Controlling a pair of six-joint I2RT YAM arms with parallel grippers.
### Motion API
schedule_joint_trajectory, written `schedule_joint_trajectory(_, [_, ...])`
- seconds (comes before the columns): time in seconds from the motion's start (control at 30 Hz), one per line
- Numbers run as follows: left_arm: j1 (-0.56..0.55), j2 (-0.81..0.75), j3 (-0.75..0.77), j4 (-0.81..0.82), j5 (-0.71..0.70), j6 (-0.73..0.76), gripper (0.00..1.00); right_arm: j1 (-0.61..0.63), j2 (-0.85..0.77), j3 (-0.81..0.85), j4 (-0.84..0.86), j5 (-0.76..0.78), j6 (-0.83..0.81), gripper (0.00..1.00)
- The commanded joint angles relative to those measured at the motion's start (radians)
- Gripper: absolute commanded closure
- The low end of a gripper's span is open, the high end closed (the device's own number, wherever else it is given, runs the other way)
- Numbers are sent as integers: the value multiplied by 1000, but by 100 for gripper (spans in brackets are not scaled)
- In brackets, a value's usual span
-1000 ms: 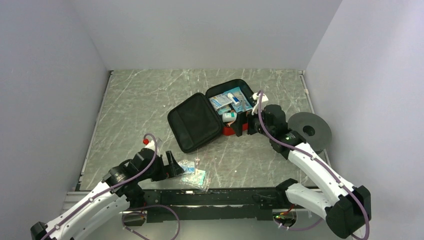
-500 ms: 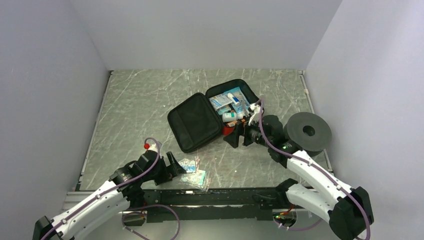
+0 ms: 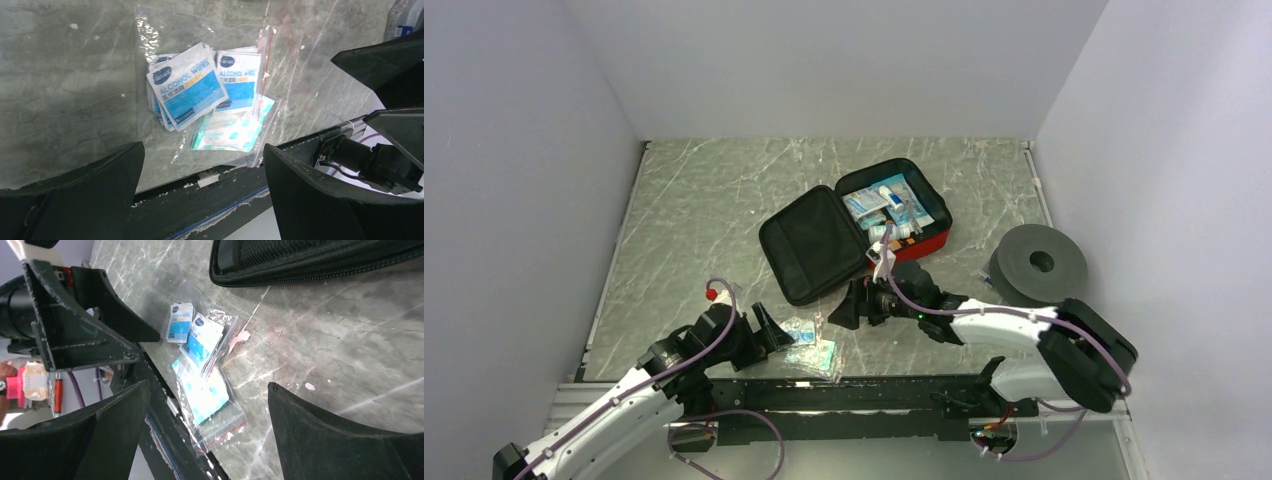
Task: Organize the medicine kit
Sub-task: Pick up the medical item at the center of the board.
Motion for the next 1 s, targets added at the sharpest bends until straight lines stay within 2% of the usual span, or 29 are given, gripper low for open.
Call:
schedule_joint_trajectory(0.0, [7,-3,-16,-7,-26,-25,5,35,122,-1,266,26,135,12])
schedule_joint_trajectory(0.4, [12,15,-30,22,-21,-1,4,114,428,14,583,1,328,18])
schedule_joint_trajectory(0.7, [16,-6,-34,3,-23,12,4,128,617,10,825,-31,453,24])
schedule_joint_trajectory(0.97, [18,-20,-34,-9,-25,21,4,155,701,44,896,-43,494,34])
